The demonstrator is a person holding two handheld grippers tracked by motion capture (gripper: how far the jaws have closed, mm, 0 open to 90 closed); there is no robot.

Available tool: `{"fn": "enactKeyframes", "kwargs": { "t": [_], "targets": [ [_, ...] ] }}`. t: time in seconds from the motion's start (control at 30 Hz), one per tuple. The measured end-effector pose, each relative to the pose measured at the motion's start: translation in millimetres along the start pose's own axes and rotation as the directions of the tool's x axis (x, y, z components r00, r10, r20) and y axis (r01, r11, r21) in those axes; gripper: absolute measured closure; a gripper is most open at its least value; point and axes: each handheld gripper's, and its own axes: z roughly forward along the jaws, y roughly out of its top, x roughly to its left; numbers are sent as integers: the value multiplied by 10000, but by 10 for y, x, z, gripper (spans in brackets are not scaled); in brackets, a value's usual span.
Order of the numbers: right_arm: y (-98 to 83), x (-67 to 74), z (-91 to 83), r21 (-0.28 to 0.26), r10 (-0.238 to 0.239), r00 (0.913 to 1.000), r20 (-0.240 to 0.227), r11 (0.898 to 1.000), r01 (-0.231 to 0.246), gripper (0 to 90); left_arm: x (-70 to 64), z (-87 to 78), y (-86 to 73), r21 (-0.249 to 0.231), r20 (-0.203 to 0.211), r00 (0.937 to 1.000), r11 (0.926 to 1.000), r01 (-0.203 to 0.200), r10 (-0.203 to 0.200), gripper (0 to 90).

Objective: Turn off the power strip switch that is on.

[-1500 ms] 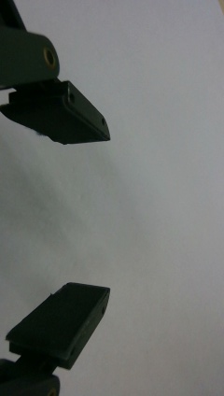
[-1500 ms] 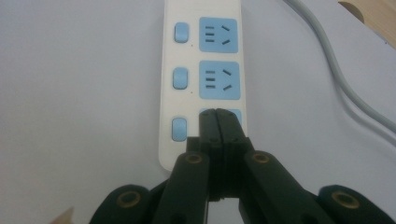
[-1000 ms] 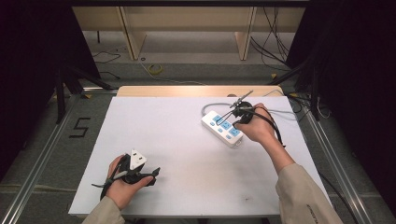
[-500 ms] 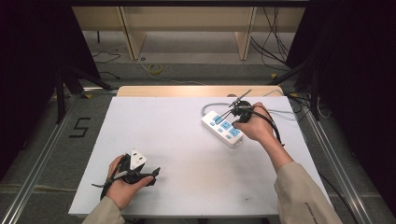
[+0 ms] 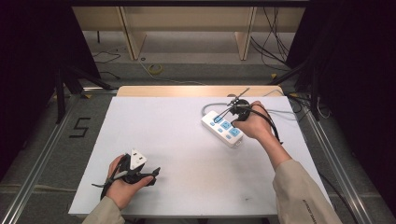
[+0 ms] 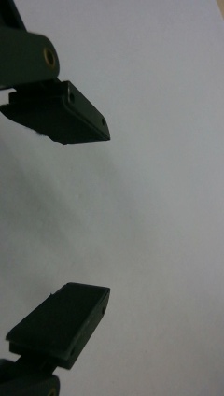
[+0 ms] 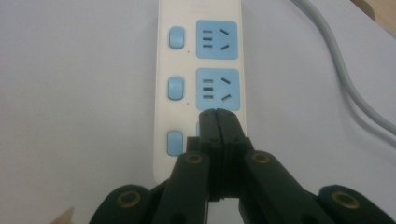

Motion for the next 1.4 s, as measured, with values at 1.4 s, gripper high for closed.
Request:
{"fn": "enactKeyframes", "kwargs": {
  "t": [1.4],
  "targets": [
    [59, 55, 158, 476, -23, 9997, -247, 9989, 35, 900, -2, 2, 4, -18, 12, 10000, 10000, -8, 8, 205]
  ]
}}
